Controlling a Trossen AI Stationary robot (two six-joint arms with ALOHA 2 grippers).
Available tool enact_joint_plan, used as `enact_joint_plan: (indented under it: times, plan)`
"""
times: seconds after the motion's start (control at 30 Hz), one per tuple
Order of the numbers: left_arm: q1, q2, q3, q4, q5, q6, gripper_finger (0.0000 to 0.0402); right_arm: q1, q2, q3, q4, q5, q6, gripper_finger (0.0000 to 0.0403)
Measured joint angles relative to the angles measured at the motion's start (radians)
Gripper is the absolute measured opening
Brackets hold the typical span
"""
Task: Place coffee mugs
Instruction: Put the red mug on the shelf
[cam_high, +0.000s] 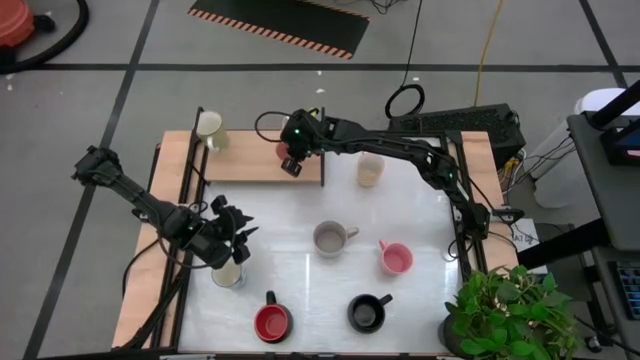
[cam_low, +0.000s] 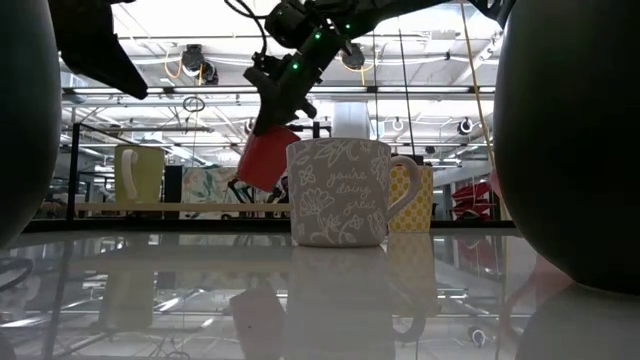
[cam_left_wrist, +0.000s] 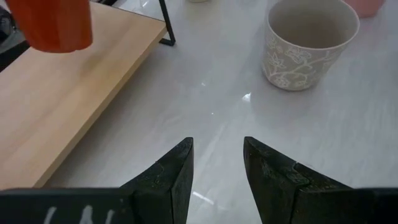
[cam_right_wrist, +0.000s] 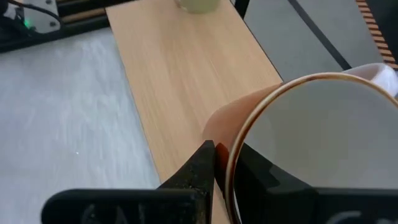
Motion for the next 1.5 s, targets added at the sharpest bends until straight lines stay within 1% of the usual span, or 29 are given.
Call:
enact_joint_plan:
  times: [0.17,0.27,0.3,0.47,0.57,0.67,0.73,0.83,0.93,1.03,1.1,1.17,1.23,1.3,1.4,1.5]
  plan:
    - [0.032,0.0,0.0,0.022,-0.024,0.024,0.0145,0.005,0.0,-0.021,-0.001,-0.001,-0.008,0.0038]
    - [0.063,0.0,0.0,0.09,-0.044,0.091,0.0145,0.008,0.0,-0.039,0.002,0.004,-0.015,0.0056]
    - [0.075,0.0,0.0,0.123,-0.045,0.125,0.0145,0.009,0.0,-0.044,0.006,0.023,-0.015,0.0064]
    - [0.137,0.0,0.0,0.306,-0.046,0.314,0.0145,0.017,-0.002,-0.058,0.01,0.086,-0.041,0.0128]
    - [0.172,0.0,0.0,0.399,-0.045,0.415,0.0145,0.025,-0.008,-0.059,0.048,0.085,-0.072,0.0172]
    - [0.205,0.0,0.001,0.452,-0.045,0.484,0.0145,0.038,-0.033,-0.06,0.081,0.081,-0.109,0.0211]
    - [0.225,0.0,0.001,0.464,-0.045,0.504,0.0145,0.046,-0.057,-0.06,0.08,0.079,-0.128,0.0231]
    - [0.255,0.0,0.001,0.464,-0.045,0.512,0.0145,0.058,-0.095,-0.06,0.07,0.078,-0.146,0.0249]
    - [0.29,0.0,0.012,0.461,-0.045,0.537,0.0145,0.079,-0.147,-0.06,0.024,0.078,-0.154,0.0257]
    - [0.334,0.0,0.058,0.454,-0.04,0.581,0.0145,0.113,-0.225,-0.06,-0.069,0.075,-0.155,0.0258]
    - [0.371,0.0,0.105,0.414,0.006,0.607,0.0145,0.139,-0.276,-0.06,-0.148,0.074,-0.157,0.0258]
    - [0.418,0.001,0.167,0.336,0.105,0.612,0.0145,0.168,-0.328,-0.071,-0.215,0.077,-0.154,0.0258]
    - [0.462,0.004,0.23,0.236,0.189,0.596,0.0141,0.199,-0.395,-0.128,-0.227,0.078,-0.138,0.0258]
    - [0.506,0.02,0.286,0.139,0.231,0.582,0.0132,0.233,-0.474,-0.235,-0.18,0.078,-0.13,0.0258]
    - [0.568,0.047,0.346,0.043,0.239,0.589,0.012,0.278,-0.606,-0.465,0.013,0.076,-0.136,0.0258]
    - [0.615,0.09,0.37,0.018,0.276,0.622,0.0118,0.305,-0.734,-0.718,0.253,0.077,-0.173,0.0258]
